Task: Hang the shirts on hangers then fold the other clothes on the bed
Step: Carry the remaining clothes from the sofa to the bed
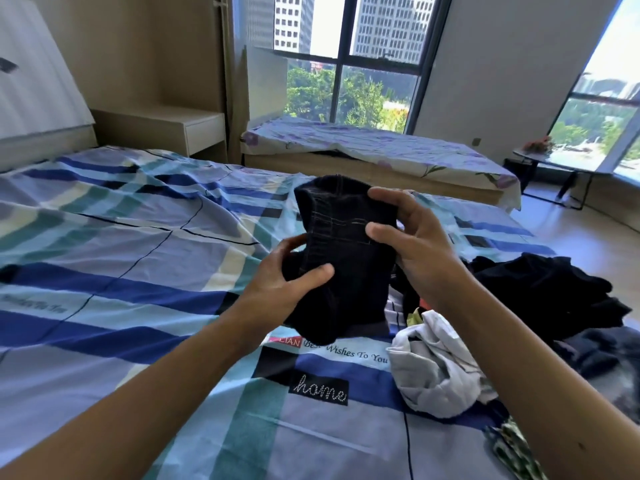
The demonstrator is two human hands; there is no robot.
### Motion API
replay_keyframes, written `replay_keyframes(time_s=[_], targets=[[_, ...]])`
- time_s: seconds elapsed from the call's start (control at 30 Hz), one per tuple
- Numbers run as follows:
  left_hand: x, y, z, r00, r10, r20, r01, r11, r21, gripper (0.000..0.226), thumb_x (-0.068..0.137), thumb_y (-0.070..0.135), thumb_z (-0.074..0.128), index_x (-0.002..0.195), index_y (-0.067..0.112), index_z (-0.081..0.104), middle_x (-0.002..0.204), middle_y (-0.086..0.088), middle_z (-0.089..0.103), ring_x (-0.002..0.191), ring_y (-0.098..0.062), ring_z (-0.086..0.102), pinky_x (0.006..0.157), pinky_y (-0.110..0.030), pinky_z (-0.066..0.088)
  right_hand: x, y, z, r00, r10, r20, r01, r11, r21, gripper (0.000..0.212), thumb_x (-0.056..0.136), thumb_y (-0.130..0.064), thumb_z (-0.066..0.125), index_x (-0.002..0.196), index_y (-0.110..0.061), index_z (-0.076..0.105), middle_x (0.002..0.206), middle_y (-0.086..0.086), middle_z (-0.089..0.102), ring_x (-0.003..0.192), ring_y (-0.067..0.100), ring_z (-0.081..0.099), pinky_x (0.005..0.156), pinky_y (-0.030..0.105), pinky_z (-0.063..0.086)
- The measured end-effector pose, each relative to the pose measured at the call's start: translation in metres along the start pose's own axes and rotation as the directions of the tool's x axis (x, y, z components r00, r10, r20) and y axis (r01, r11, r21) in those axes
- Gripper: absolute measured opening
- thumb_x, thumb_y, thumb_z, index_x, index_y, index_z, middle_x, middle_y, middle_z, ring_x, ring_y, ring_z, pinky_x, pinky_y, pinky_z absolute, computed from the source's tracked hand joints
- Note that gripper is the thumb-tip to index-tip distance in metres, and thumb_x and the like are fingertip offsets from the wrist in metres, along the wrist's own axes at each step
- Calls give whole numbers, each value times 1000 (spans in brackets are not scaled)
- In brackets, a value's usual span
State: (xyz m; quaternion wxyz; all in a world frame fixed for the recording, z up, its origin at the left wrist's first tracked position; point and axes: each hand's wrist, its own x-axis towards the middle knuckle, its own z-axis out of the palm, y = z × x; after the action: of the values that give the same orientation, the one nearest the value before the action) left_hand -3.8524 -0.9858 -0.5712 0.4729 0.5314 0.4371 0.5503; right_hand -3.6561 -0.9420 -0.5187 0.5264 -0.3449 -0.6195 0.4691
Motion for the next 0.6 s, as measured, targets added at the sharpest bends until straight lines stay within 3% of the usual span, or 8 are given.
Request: replay_keyframes(time_s=[0.1,0.17,0.23,0.33,0.4,0.5,0.53,0.6], targets=[[-1,2,-4,1000,3,21,-1,994,-105,42,86,18,71,126,19,62,113,-4,74,107,-20,70,94,-34,55,-6,8,-1,998,65,-8,-65,985,-161,47,89,5,68,133,-11,58,120,11,68,100,17,70,85,29,59],[-1,2,-2,1000,18,-12,-19,992,-128,29,91,4,64,119,13,65,109,-6,72,102,-19,69,93,-33,55,-12,13,-7,990,138,6,-130,944,-303,50,90,-2,71,135,-19,57,122,12,67,103,21,70,89,31,59],[-1,4,-1,998,45,-33,-48,995,-87,27,93,-4,58,113,12,67,107,-6,72,100,-18,68,92,-30,55,-20,19,-13,983,182,-1,-159,856,-492,54,89,-13,74,137,-27,54,122,8,66,102,20,69,91,33,58],[0,8,0,999,44,-3,-44,998,-51,30,98,-2,52,120,11,68,121,-9,70,115,-24,66,101,-37,52,-30,18,-16,982,183,-47,-167,723,-670,56,85,-28,78,136,-29,53,119,1,60,99,11,65,87,31,56],[1,12,3,999,3,51,2,994,-113,34,102,3,45,126,14,66,125,-9,69,120,-26,64,99,-38,52,-36,9,-10,973,232,18,-179,796,-578,48,84,-39,79,126,-28,59,113,3,64,92,10,67,82,27,56],[-3,18,13,980,-48,191,96,963,-250,39,105,9,34,136,13,58,129,-8,68,119,-22,65,89,-37,58,-41,-3,5,905,384,183,-301,882,-363,67,69,-59,75,126,-28,57,110,1,73,95,11,73,86,29,58],[-3,18,14,971,-57,233,121,955,-272,40,105,9,33,138,13,55,131,-9,66,119,-22,65,90,-37,58,-41,-2,7,905,388,177,-311,885,-347,69,68,-57,77,127,-28,55,108,1,74,95,13,74,87,32,59],[-3,18,13,955,-60,291,119,975,-188,43,104,5,37,144,15,49,136,-10,62,119,-22,64,92,-39,58,-37,7,9,929,355,102,-298,883,-364,60,78,-31,84,128,-24,53,104,5,73,91,19,75,83,36,61]])
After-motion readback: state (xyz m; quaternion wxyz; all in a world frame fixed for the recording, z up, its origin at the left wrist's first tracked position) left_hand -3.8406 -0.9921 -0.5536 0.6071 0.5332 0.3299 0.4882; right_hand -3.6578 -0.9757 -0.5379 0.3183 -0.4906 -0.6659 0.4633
